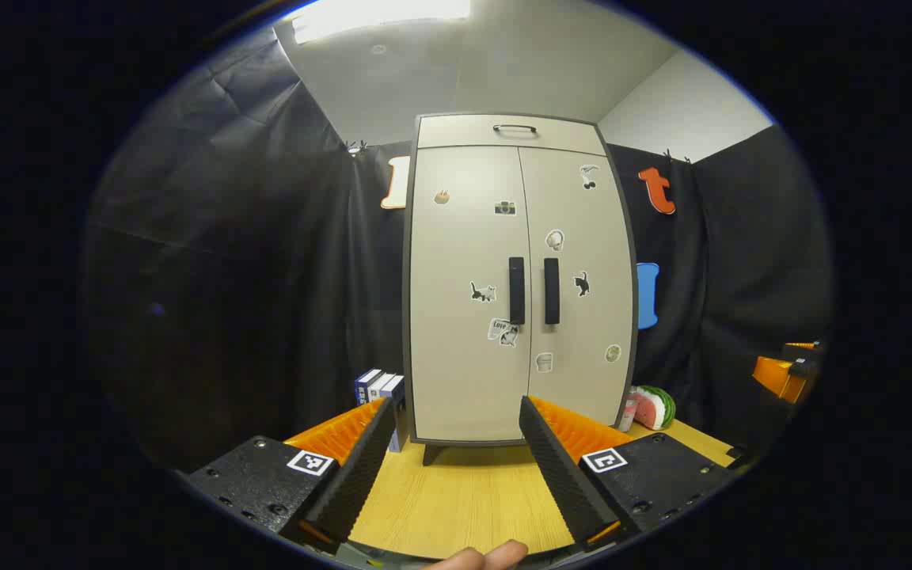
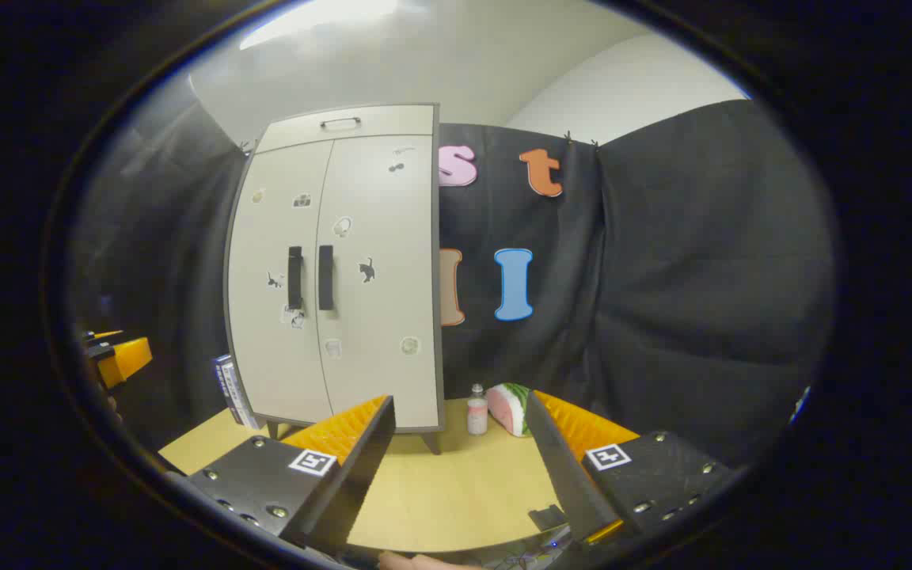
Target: Open the right door of the double-door shoe cabinet with the right hand, and open the left door with the left hand.
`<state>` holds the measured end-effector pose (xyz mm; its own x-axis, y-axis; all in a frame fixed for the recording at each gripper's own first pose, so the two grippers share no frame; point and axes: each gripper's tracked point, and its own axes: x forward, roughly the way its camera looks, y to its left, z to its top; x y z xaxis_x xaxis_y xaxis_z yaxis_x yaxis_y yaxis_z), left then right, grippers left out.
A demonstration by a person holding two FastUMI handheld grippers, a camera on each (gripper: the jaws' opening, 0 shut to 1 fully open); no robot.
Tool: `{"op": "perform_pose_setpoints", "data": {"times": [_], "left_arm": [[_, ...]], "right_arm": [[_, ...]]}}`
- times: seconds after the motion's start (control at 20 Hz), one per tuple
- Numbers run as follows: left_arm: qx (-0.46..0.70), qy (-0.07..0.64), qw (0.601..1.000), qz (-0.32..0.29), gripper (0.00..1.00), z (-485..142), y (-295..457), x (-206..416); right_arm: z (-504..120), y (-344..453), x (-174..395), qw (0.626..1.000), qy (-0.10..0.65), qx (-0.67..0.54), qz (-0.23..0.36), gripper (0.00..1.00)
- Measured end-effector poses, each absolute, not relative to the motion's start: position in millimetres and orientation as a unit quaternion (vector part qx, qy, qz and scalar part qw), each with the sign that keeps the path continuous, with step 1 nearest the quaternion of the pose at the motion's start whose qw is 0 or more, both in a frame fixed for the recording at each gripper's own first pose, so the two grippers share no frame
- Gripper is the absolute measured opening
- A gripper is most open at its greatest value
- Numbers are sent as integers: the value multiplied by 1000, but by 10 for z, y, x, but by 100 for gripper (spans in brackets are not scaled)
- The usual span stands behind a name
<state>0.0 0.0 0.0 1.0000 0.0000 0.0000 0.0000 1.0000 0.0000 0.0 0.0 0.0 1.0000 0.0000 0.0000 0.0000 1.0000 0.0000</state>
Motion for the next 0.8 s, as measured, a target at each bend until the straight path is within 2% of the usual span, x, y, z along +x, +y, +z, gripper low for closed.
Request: {"op": "perform_pose_setpoints", "data": {"times": [0.45, 0.8], "left_arm": [[9, -17, 1000, -14, 98, 201, -171, -85], [0, -11, 1000, -20, 98, 125, -207, -116]], "right_arm": [[173, -54, -115, 1000, -12, -12, -2, 98], [149, -17, -136, 1000, -12, -12, 1, 98]]}}
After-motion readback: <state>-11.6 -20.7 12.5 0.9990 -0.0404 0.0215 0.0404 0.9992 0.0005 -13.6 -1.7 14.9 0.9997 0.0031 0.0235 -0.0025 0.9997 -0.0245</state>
